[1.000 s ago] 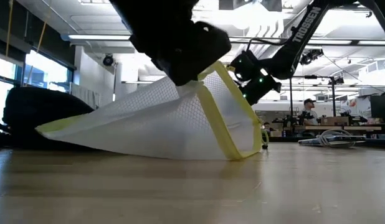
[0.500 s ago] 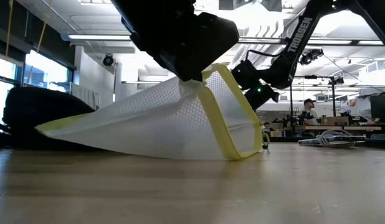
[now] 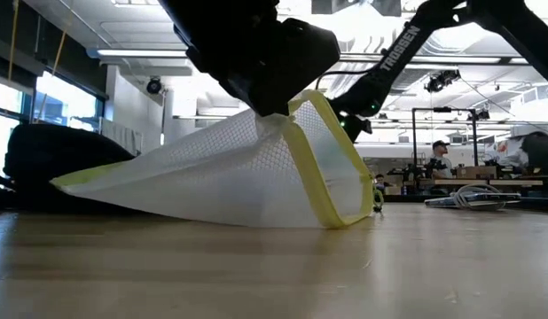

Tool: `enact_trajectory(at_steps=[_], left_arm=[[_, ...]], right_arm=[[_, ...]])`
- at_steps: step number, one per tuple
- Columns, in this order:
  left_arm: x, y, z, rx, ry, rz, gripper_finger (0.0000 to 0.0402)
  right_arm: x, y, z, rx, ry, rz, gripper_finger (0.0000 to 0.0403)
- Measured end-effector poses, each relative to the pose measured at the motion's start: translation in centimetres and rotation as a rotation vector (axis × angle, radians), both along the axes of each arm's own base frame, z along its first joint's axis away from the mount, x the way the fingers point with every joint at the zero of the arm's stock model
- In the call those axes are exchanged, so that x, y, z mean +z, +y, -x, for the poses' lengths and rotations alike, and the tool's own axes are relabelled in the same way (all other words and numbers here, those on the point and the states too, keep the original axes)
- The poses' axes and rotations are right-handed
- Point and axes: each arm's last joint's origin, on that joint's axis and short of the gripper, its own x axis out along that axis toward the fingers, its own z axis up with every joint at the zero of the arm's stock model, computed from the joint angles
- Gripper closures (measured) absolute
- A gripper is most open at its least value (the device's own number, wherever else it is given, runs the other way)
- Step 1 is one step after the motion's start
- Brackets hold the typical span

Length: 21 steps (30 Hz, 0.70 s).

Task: Unpack backpack
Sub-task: Put the black charger adapter into the yellow zip bag

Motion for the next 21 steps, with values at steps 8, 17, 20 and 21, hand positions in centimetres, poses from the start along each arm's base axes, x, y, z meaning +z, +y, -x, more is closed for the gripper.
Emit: enact_trajectory(at_steps=[8,17,20,21], left_arm=[[0.0,-0.6,0.3,-0.010,-0.009,0.007,0.0402],[0.1,-1.3,0.7,-0.028,-0.022,-0.011,0.0402],[0.1,-1.5,0.8,-0.032,-0.024,-0.010,0.0402],[0.1,-1.6,0.9,-0.034,-0.028,-0.011,0.0402]], right_arm=[[1.7,0.7,1.5,-0.026,0.112,-0.011,0.0280],[9.4,8.6,5.7,0.175,0.058,-0.022,0.0280],[10.0,12.7,8.2,0.252,-0.019,-0.065,0.0280],[9.8,14.2,9.1,0.280,-0.042,-0.087,0.0280]])
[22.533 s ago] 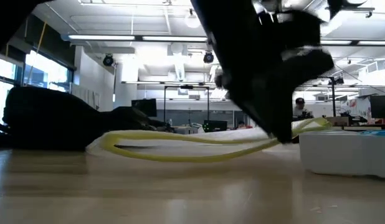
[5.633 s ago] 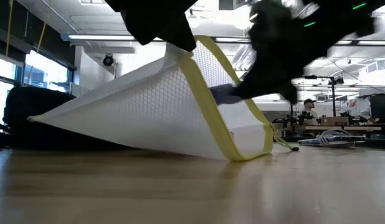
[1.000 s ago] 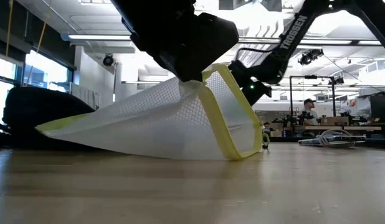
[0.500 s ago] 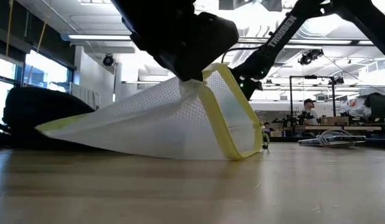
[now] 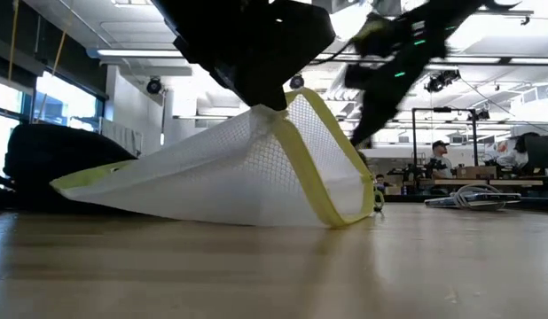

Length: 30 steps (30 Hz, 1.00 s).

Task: Unpack backpack
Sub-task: Put the black charger adapter into the yellow zip bag

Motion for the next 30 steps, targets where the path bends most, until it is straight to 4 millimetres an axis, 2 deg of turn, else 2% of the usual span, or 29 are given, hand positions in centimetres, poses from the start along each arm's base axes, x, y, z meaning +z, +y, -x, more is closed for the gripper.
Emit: enact_trajectory(at_steps=[3,7,11,15,21,25,27,30], left_arm=[[0.0,-0.3,0.1,-0.003,-0.019,-0.003,0.0402],[0.2,-0.6,0.3,-0.011,-0.052,-0.035,0.0402],[0.2,-0.7,0.2,-0.011,-0.079,-0.035,0.0402],[0.2,-0.9,-0.1,-0.009,-0.110,-0.013,0.0402],[0.7,-1.2,-0.2,-0.022,-0.131,-0.037,0.0402],[1.0,-1.7,-0.1,-0.039,-0.131,-0.041,0.0402],[1.0,-2.0,0.1,-0.048,-0.131,-0.041,0.0402],[1.0,-2.4,0.4,-0.059,-0.130,-0.042,0.0402]], right_arm=[[-1.1,4.8,1.9,0.126,-0.110,-0.110,0.0280],[-3.3,10.5,2.9,0.243,-0.221,-0.198,0.0280],[-4.0,13.9,2.2,0.266,-0.331,-0.182,0.0280],[-5.0,14.9,0.1,0.260,-0.330,-0.177,0.0280],[-6.5,15.3,-5.0,0.297,-0.300,-0.151,0.0280],[-7.2,14.1,-8.7,0.238,-0.274,-0.104,0.0280],[-7.8,13.2,-9.9,0.183,-0.225,-0.066,0.0280],[-7.8,12.2,-11.4,0.144,-0.236,-0.024,0.0280]])
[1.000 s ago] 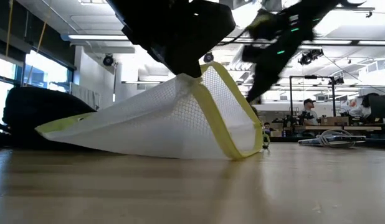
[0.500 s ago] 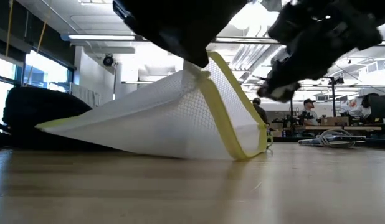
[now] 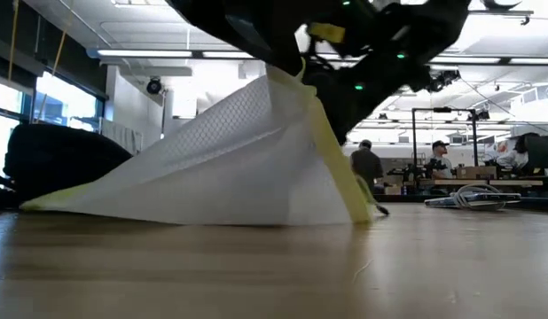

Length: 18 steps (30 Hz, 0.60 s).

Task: Unpack backpack
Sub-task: Put the black charger adapter into the yellow zip bag, then put the blue charger adapter into the yellow zip bag

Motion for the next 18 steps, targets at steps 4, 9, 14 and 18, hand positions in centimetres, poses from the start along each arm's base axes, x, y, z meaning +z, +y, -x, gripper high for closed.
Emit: enact_trajectory(at_steps=[4,9,14,18], left_arm=[[0.0,-0.4,0.3,-0.021,0.022,-0.021,0.0402],[0.0,-0.5,0.4,-0.030,0.038,-0.037,0.0402],[0.0,-0.4,0.3,-0.029,0.040,-0.034,0.0402],[0.0,-0.5,0.3,-0.030,0.039,-0.025,0.0402]], right_arm=[[0.4,-1.0,-1.2,-0.023,-0.014,0.037,0.0280],[1.8,-2.0,-2.3,-0.065,-0.068,0.069,0.0262],[2.0,-2.4,-2.4,-0.074,-0.100,0.106,0.0157],[1.7,-2.5,-2.2,-0.083,-0.078,0.108,0.0096]])
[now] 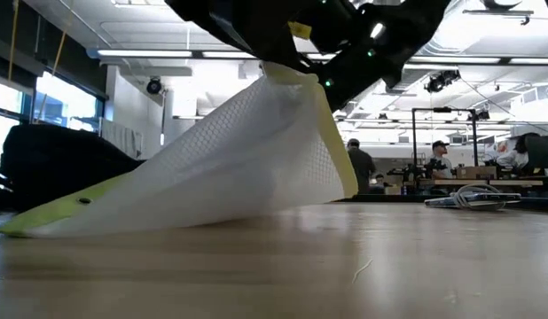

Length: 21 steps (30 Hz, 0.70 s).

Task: Unpack backpack
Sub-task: Put the blue charger adapter into the yellow zip bag

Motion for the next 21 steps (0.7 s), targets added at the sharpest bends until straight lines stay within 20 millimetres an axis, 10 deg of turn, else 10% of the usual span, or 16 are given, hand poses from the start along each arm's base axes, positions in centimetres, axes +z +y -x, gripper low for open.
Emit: enact_trajectory(at_steps=[21], left_arm=[[-0.1,0.9,-0.8,0.033,-0.017,0.062,0.0402]], right_arm=[[4.6,6.5,7.1,0.195,0.380,0.215,0.0085]])
